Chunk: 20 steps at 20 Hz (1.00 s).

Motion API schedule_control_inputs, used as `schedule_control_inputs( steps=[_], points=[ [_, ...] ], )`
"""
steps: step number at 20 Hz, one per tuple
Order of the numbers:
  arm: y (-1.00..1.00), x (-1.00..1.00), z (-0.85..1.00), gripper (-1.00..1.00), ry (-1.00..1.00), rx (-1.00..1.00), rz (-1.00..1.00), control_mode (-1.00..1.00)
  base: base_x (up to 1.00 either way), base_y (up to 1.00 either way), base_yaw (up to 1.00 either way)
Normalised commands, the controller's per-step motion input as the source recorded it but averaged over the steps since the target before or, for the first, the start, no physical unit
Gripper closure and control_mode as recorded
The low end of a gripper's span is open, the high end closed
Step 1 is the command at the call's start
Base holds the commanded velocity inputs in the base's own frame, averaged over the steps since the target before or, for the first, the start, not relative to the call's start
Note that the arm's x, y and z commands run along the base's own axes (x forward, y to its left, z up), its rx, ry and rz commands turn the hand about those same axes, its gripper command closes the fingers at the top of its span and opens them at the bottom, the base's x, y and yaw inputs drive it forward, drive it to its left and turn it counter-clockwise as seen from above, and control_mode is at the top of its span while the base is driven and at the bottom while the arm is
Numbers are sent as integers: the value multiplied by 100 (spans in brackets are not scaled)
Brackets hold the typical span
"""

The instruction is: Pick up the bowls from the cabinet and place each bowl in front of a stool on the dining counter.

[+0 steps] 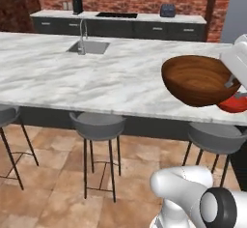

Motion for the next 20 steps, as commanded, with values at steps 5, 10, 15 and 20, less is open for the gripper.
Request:
schedule_control_inputs(
  steps=[5,10,15,20],
  points=[
    [0,0,0,100,0,0,0,100,49,82,-64],
    [0,0,0,100,0,0,0,100,62,100,-45],
    [0,0,0,100,0,0,0,100,84,91,-23],
    [0,0,0,100,0,0,0,100,85,54,-9]
  ],
)
